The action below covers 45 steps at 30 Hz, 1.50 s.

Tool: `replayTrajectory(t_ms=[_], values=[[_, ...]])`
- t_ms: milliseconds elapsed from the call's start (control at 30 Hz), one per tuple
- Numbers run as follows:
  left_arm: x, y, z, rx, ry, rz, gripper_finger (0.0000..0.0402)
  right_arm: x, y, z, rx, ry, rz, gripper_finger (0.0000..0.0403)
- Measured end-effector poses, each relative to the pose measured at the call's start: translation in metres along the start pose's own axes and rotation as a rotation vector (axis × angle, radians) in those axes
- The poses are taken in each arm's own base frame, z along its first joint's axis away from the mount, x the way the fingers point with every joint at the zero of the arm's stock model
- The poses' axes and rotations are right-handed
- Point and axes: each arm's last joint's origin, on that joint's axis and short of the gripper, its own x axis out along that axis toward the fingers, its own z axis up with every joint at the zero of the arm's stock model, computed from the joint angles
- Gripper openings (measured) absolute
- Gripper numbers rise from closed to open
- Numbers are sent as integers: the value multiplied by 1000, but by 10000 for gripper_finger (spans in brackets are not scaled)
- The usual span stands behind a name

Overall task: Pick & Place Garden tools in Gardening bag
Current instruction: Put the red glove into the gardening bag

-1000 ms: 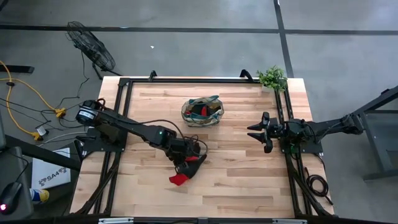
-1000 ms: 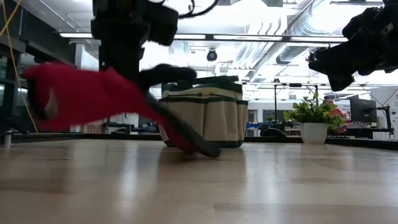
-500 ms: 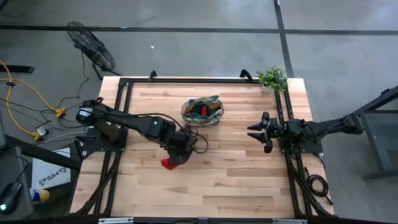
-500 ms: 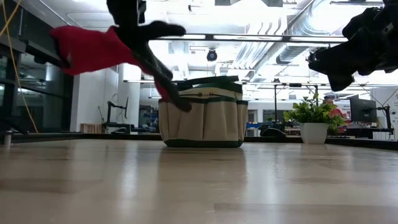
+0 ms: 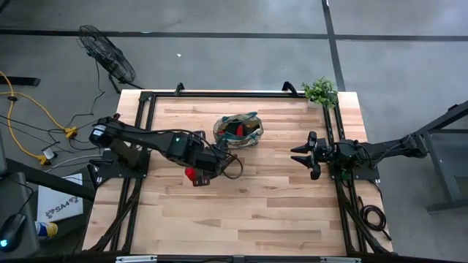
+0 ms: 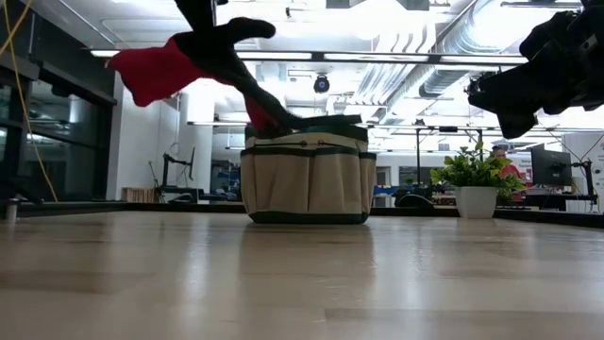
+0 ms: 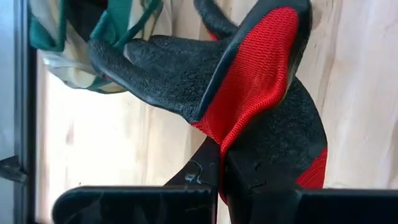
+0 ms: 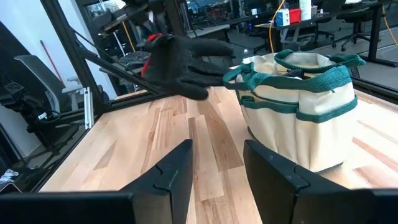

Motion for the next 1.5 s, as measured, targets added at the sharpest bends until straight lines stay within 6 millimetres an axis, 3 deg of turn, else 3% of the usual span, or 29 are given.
replayTrajectory(t_ms=[167, 500, 1200, 1500], values=[[-10, 4, 1, -3, -5, 3, 0, 0, 0, 0, 0, 0, 0, 135], [-33, 7, -2, -108, 68, -163, 0, 0, 0, 0, 0, 0, 0, 135], [-36, 20, -3, 110, -5, 189, 0, 0, 0, 0, 0, 0, 0, 135], [-26, 42, 4, 115, 29, 255, 0, 0, 0, 0, 0, -1, 0, 135]])
